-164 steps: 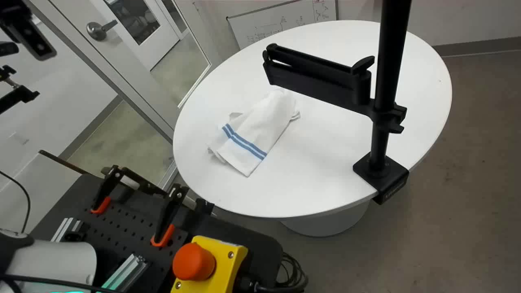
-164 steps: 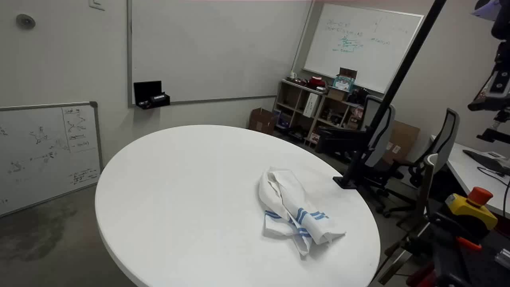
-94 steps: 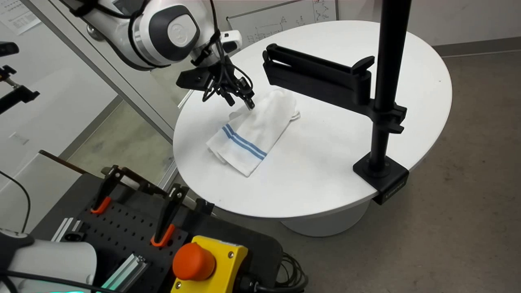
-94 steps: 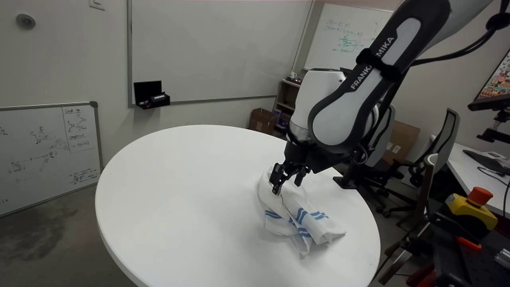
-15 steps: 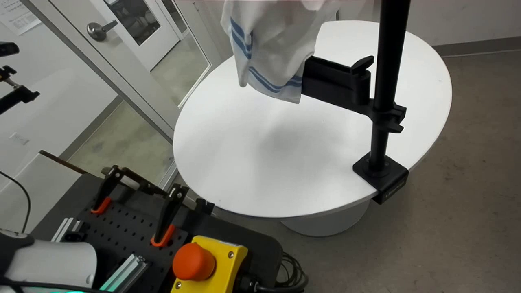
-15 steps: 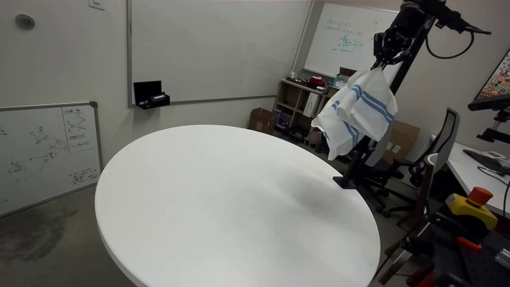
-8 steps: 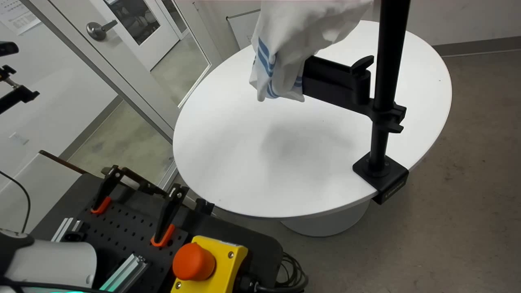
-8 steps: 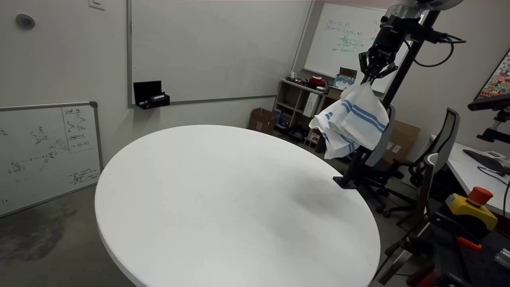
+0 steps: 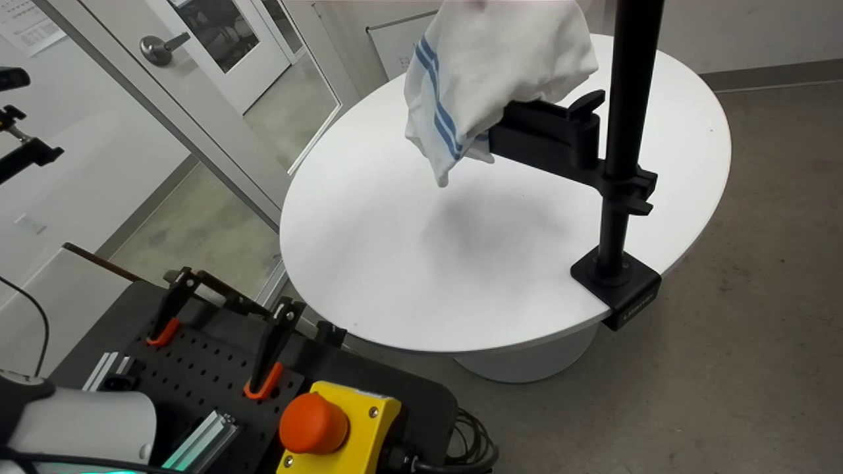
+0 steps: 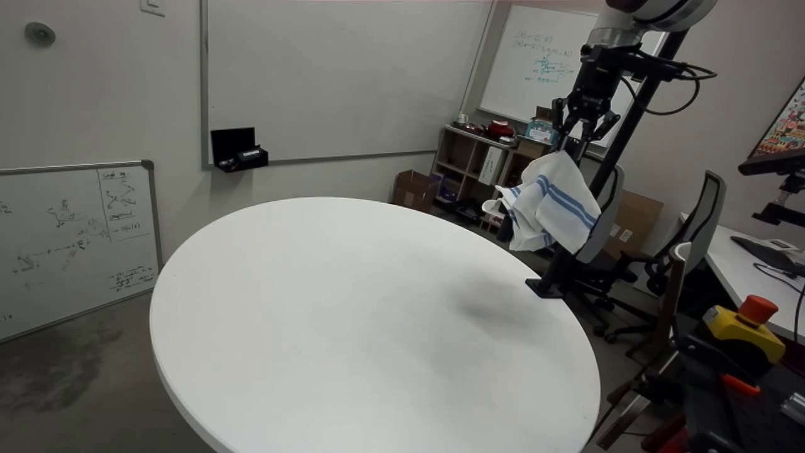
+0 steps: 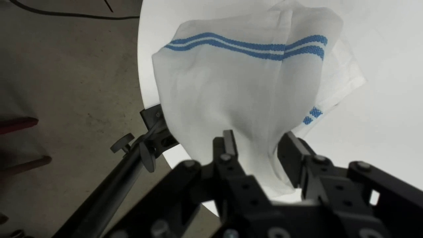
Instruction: Get the towel from the table and put it on the black object
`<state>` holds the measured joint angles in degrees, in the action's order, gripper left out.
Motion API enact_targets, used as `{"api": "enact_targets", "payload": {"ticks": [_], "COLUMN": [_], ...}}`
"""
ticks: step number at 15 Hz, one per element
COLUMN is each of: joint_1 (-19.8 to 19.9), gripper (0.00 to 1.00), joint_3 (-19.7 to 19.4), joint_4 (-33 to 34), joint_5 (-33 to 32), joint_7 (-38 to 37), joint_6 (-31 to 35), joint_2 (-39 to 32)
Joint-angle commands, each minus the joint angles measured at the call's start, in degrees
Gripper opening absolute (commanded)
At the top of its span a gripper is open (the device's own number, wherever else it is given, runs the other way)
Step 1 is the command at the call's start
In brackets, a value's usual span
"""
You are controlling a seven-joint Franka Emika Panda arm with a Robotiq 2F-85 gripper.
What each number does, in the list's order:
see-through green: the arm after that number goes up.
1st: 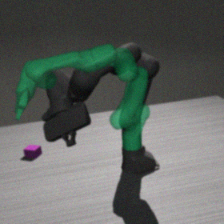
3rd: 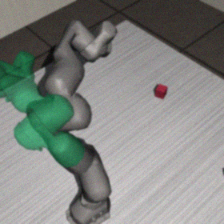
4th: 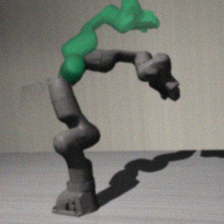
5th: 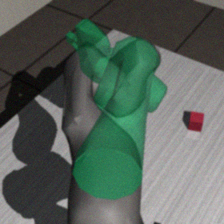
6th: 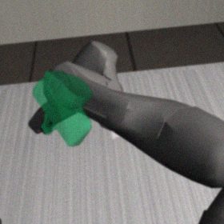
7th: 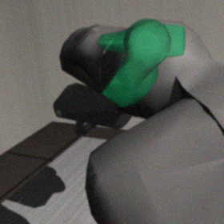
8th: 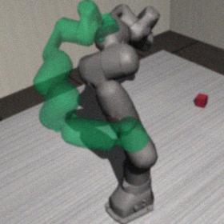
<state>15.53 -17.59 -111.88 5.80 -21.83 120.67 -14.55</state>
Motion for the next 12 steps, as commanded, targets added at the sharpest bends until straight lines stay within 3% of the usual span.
{"api": "enact_targets", "payload": {"ticks": [1,5,12], "joint_1": [-0.9,-1.4,-2.1], "gripper": [0.73,0.99,1.00], "joint_3": [0.1,0.3,1.4], "joint_4": [1.2,0.8,-1.8], "joint_5": [-1.8,-2.2,-1.7], "joint_7": [-2.0,-2.0,-0.8], "joint_6": [-1.9,-1.7,-0.7], "joint_2": [-0.8,-0.8,0.6]}}
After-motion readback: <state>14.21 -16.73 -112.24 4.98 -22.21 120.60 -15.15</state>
